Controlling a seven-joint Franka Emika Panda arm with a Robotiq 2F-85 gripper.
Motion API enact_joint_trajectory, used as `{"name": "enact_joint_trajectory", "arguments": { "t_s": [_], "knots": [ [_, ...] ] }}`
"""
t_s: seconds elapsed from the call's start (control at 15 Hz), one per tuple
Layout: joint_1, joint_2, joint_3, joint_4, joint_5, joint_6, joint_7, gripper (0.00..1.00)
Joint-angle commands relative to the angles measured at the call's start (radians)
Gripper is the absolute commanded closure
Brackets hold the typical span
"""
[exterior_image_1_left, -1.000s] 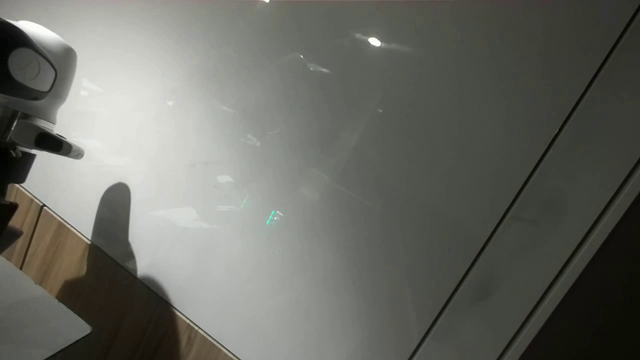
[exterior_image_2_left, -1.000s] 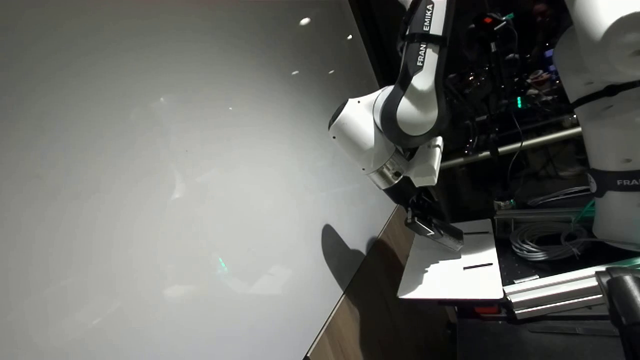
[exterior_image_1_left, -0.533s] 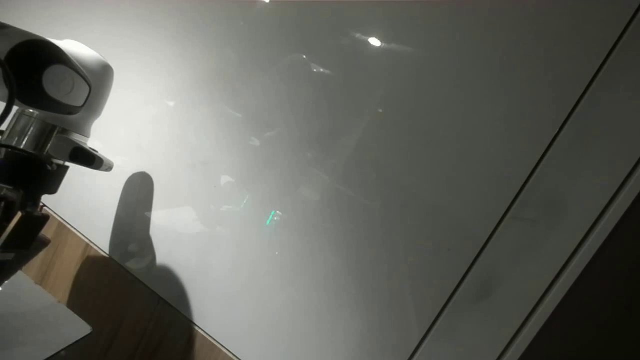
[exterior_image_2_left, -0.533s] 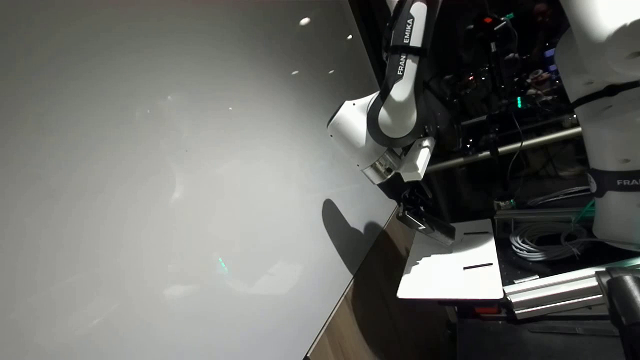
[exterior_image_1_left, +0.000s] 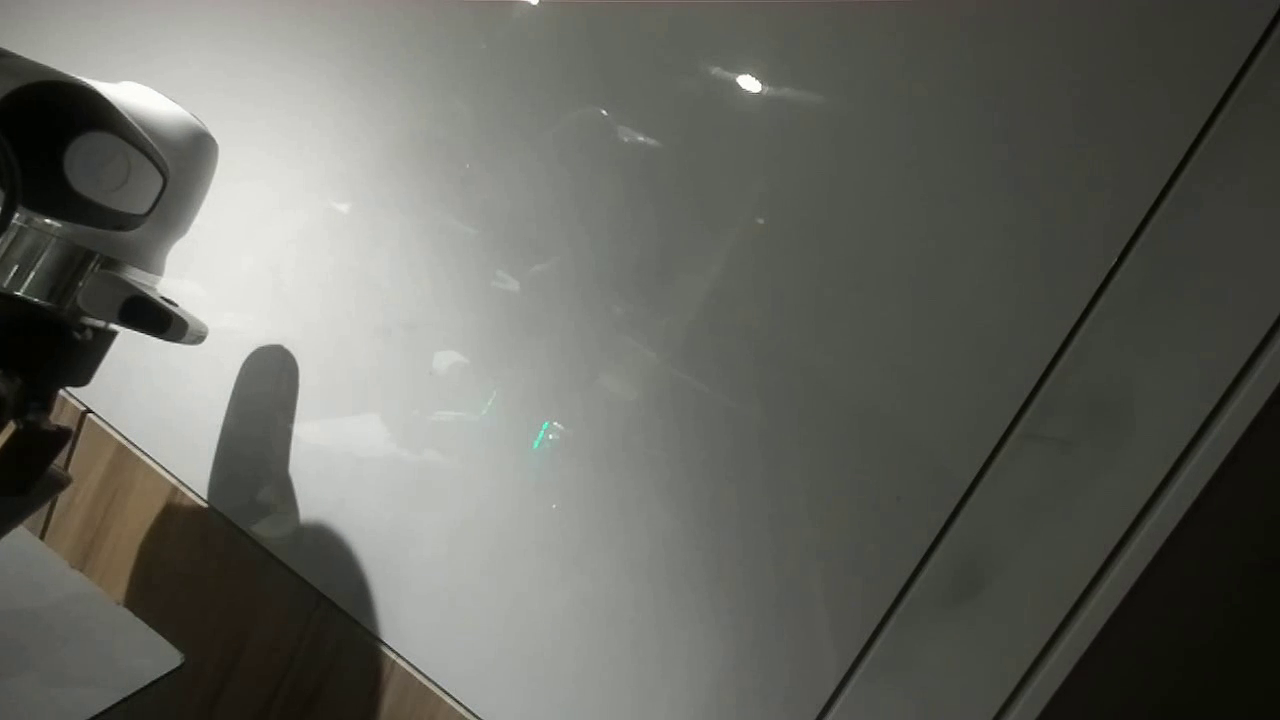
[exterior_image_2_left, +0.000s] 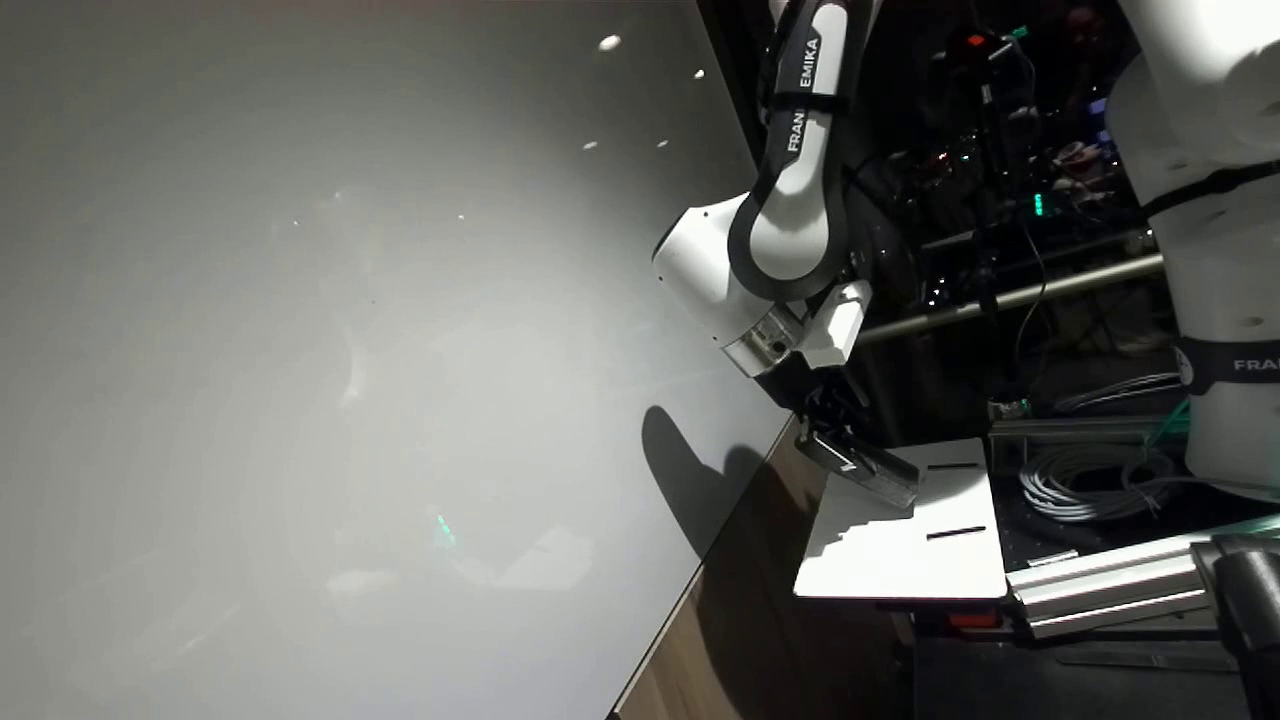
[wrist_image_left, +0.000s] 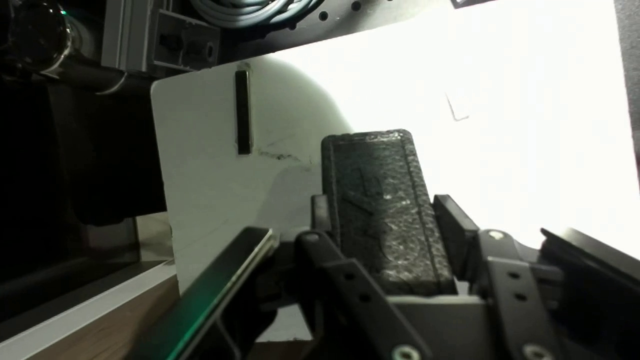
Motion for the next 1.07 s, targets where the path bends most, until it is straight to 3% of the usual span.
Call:
{"name": "enact_joint_trajectory", "arguments": {
  "t_s": [0.0,0.6,0.67,0.8,0.93,1.0],
  "knots": [
    [0.006,0.021,-0.003,-0.002,0.003,0.020,-0.016,0.72],
    [0.008,0.045,-0.010,-0.002,0.013,0.015,-0.027,0.72],
    [0.008,0.043,-0.010,-0.002,0.013,0.015,-0.030,0.23],
    [0.008,0.041,-0.011,-0.001,0.012,0.014,-0.033,0.16],
    [0.008,0.037,-0.010,-0.001,0.010,0.013,-0.036,0.02],
    [0.008,0.033,-0.010,-0.001,0.010,0.013,-0.038,0.00]
  ]
}}
